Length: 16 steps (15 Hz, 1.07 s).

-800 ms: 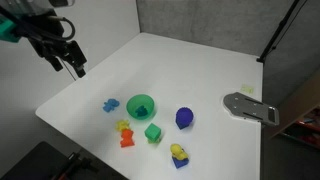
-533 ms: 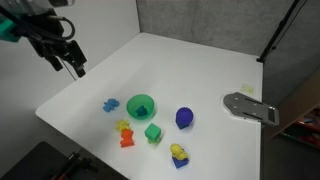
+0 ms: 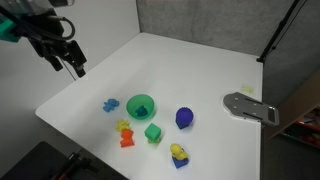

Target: Put the blue and yellow animal toys into the bowl

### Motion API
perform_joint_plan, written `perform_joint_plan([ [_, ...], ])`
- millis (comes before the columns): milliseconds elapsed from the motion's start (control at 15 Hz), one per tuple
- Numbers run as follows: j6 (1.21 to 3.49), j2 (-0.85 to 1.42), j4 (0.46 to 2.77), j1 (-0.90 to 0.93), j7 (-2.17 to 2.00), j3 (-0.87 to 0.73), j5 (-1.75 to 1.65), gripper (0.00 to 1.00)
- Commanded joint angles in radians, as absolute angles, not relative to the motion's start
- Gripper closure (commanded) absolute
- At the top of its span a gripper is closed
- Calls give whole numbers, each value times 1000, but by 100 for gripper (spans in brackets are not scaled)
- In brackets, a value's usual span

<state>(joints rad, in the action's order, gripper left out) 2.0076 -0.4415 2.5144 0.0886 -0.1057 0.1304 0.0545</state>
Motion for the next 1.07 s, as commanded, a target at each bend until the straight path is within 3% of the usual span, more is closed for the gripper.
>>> perform_joint_plan([
  [0, 2034, -411, 2498, 93, -106, 128, 52, 0],
  [1000, 2412, -50, 2405, 111, -105, 136, 46, 0],
])
